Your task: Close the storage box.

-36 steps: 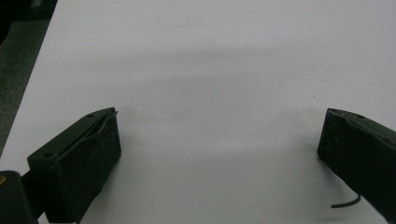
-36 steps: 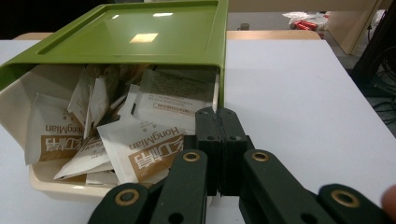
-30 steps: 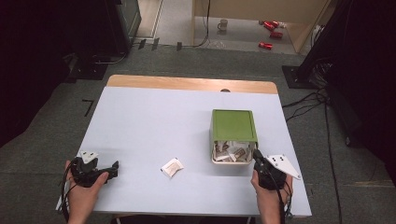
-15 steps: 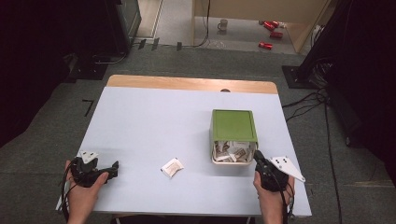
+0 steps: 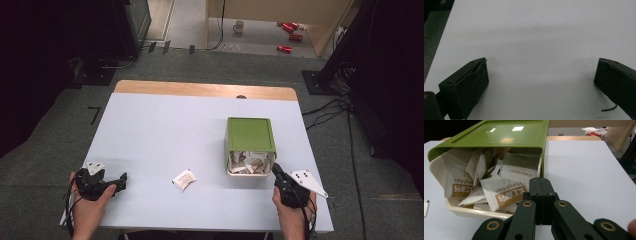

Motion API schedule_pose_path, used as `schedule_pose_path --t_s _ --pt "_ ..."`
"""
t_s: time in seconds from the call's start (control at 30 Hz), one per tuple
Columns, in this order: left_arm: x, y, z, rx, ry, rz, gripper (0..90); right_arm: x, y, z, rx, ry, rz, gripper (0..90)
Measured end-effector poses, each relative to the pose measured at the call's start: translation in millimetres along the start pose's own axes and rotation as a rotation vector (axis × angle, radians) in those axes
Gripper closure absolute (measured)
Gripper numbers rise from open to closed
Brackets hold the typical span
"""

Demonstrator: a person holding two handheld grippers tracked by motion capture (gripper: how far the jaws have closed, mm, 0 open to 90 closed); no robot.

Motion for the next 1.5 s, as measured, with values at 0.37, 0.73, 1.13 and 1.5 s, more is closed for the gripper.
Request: schedule_pose_path --t_s 0.37,0.73,1.13,1.5 --pt "0.0 0.1 0.0 0.001 0.0 0.0 0.0 2.9 5.5 -1.5 -0.014 0.003 -0.005 90.0" --pt "0.0 0.1 0.0 0.0 0.0 0.0 0.0 12.2 -7.3 -9.5 0.071 0.03 -0.052 75.7" --pt "0.0 0.1 0.0 0.0 0.0 0.0 0.0 14.2 -18.3 -34.7 0.154 0.043 -0.02 30.7" --pt "0.0 0.1 0.0 0.0 0.0 0.0 0.0 -9.3 -7.0 -68.8 0.079 0.012 0.059 14.2"
Point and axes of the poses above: each handheld gripper's, and its own axes: y roughly forward along the jaws, x roughly out of its top, z roughly to its left, the point moved 9 cm from there along y, roughly forward along the jaws
